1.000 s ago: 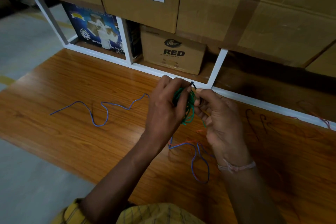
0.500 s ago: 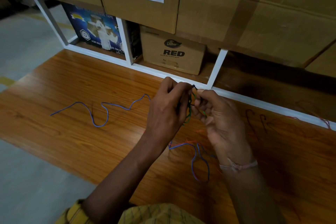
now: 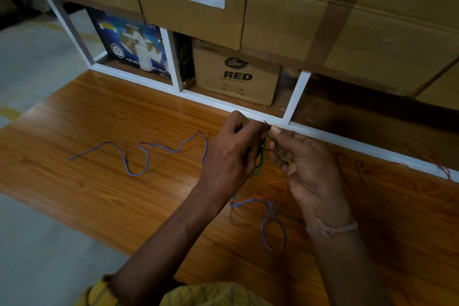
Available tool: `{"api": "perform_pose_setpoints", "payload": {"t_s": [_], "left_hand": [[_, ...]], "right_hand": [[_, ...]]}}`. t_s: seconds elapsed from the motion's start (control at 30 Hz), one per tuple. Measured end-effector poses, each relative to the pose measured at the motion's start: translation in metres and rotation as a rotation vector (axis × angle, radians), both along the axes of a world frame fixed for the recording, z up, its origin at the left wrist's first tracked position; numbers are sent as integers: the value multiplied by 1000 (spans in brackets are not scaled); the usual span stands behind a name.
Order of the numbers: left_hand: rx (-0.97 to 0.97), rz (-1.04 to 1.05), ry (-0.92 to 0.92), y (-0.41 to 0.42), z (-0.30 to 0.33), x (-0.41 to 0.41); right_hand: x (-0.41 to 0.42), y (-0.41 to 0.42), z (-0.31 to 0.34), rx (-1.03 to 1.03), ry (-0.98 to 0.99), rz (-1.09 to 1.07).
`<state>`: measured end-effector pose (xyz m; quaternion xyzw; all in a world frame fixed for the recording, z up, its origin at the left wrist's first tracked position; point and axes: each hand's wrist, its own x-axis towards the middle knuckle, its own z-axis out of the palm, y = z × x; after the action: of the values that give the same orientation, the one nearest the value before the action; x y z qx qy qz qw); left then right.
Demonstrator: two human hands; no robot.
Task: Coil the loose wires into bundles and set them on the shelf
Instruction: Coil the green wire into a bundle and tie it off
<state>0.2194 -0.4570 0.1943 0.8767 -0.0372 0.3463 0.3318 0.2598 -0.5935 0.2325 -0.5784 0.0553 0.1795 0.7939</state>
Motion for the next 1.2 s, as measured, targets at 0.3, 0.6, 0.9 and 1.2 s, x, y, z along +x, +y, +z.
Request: {"api": "perform_pose_setpoints", "payload": {"t_s": [0.3, 0.6, 0.9, 1.2], "left_hand": [[-133, -84, 71, 14, 3, -3], [-186, -183, 125, 31, -3, -5], [-771, -397, 325, 33, -8, -7], [-731, -330, 379, 31, -19, 1]], "right_hand": [[13, -16, 1, -446, -471, -53], [38, -10, 8, -540, -677, 365], [42, -5, -5, -239, -407, 432], [48, -4, -16, -186, -310, 176]]}}
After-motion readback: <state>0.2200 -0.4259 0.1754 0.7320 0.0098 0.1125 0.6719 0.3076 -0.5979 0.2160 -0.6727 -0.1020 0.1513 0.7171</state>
